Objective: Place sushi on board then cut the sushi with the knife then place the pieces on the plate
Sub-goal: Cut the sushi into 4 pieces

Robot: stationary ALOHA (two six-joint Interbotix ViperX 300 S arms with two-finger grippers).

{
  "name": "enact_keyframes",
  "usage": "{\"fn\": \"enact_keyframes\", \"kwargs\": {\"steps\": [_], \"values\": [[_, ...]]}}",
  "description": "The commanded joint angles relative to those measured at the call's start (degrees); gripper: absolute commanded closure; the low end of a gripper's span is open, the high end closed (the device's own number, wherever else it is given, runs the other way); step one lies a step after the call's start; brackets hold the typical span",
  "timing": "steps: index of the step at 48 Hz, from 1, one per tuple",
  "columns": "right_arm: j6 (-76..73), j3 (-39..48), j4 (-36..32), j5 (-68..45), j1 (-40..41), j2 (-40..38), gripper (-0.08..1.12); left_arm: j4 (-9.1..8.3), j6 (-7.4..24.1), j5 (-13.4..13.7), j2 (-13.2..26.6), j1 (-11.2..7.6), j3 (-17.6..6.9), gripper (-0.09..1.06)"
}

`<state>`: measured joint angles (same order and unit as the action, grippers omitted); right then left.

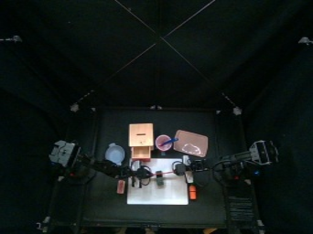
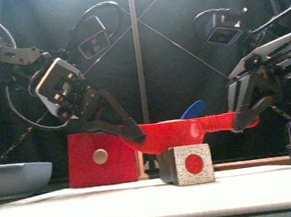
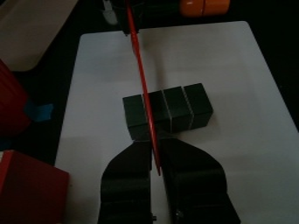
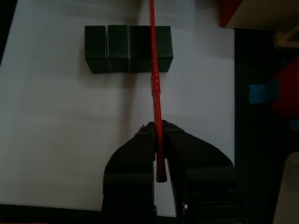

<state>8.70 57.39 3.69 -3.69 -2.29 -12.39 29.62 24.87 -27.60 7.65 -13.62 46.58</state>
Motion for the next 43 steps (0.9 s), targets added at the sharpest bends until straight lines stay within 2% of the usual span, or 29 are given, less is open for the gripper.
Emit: {"fn": "enact_keyframes", "kwargs": {"steps": [1, 11, 19, 28, 43], "values": [[0.2, -1.8, -0.2, -0.6, 0.4, -0.4, 0.64, -0.53, 0.2, -0.4, -1.7, 0.26, -1.2, 0.56], [0.3, -2.4, -0.8, -0.6, 0.5, -0.8, 0.65, -1.49, 0.1, 0.1, -3.1, 1.14, -0.9, 0.56], [0.1, -2.3, -0.7, -0.3, 0.3, 0.6, 0.65, -1.41, -0.1, 1.5, -2.6, 1.23, -1.0, 0.56], [0.1, -2.5, -0.5, -0.2, 0.3, 1.3, 0.65, -1.32, -0.1, 1.7, -2.5, 1.23, -0.9, 0.56], [0.1, -2.5, -0.7, -0.2, 0.5, 3.8, 0.65, -1.23, -0.2, 1.7, 0.3, 1.23, -1.1, 0.56]]}}
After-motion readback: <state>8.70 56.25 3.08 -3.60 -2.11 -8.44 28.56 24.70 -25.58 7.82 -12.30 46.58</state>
